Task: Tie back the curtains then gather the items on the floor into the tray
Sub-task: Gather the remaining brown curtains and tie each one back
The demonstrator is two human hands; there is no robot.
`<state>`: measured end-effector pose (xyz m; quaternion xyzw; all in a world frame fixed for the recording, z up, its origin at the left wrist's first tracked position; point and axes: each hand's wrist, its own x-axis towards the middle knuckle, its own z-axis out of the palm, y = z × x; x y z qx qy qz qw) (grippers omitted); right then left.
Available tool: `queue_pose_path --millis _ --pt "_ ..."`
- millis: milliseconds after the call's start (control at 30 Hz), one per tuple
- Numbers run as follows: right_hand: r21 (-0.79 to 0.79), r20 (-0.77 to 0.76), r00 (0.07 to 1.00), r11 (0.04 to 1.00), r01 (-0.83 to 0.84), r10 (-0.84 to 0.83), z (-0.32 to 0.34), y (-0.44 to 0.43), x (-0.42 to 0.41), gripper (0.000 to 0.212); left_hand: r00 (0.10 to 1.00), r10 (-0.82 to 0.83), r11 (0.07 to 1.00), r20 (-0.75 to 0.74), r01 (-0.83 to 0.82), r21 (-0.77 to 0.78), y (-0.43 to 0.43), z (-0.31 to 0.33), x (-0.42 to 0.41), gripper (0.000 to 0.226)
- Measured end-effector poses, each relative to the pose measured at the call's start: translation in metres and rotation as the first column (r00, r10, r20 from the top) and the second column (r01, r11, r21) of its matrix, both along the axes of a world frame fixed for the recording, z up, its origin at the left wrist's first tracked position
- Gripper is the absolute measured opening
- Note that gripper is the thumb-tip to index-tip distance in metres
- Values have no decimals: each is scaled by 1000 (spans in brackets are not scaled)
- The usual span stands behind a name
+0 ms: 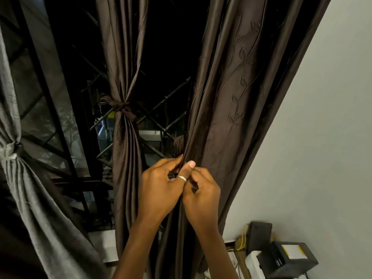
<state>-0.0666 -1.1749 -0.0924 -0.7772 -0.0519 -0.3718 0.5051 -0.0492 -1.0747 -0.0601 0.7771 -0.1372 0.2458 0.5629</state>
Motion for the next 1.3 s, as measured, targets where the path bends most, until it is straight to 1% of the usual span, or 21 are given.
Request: queue_pose_path --millis 67,167,233,333,400,467,533,567,600,667,733,800,867,1000,1067,1100,1133,1200,1233,1300 --pt "-6 -9 999 999 -39 39 1 -2 -1 24 998 55 999 -6 -55 -1 -5 2 0 33" --pt "-5 -17 996 996 -84 84 0 -5 -2 26 991 131 989 -22 -129 76 -9 2 2 29" --pt "-2 -33 994 994 -107 107 1 -7 -3 28 989 145 983 -20 -142 118 -10 2 3 26" --pt "-28 -71 990 992 -127 125 6 -15 -3 31 989 147 981 -7 -144 131 -11 1 6 22" --pt "-35 -87 995 998 -52 49 9 -25 0 29 988 153 978 3 -152 139 -8 -1 8 21" --pt "10 -92 986 990 141 -139 12 -40 4 23 988 151 980 13 -151 131 -4 -2 9 22" --pt "83 -98 934 933 351 -342 18 -60 9 19 991 134 985 13 -134 108 0 -2 8 23" --pt "106 -93 904 899 425 -417 23 -70 11 20 992 129 987 14 -129 100 1 -3 8 23" --pt "108 -91 879 873 476 -468 28 -80 15 25 992 128 987 15 -129 95 3 -3 9 23" --pt "60 -149 847 850 523 -511 36 -96 24 48 991 134 987 7 -134 88 4 -3 10 24" --pt "13 -254 832 858 513 -493 42 -103 32 69 991 135 987 2 -135 87 5 -3 10 25" --pt "23 -312 849 890 456 -427 42 -103 37 74 992 128 988 3 -128 84 4 -2 9 26" --pt "55 -311 873 910 410 -375 39 -100 36 63 993 122 990 -6 -121 77 4 -2 9 26" --pt "-9 -238 899 926 377 -369 32 -101 31 12 991 135 989 -17 -134 61 9 -3 11 26" --pt "-45 -232 909 937 346 -346 31 -116 28 25 989 150 987 -16 -149 53 15 -2 11 26" --pt "-28 -231 913 940 339 -336 31 -127 26 30 987 161 985 -10 -160 58 18 -2 12 26" --pt "13 -226 918 941 338 -327 31 -138 24 30 985 174 982 0 -173 70 21 -2 12 26" --pt "93 -238 922 937 335 -306 31 -157 21 22 983 184 979 19 -185 85 23 -3 12 26" --pt "112 -252 916 931 347 -312 31 -162 19 17 983 183 979 27 -185 91 23 -3 12 26" --pt "98 -255 896 912 398 -364 29 -164 16 19 983 182 976 30 -184 114 20 -4 12 28"
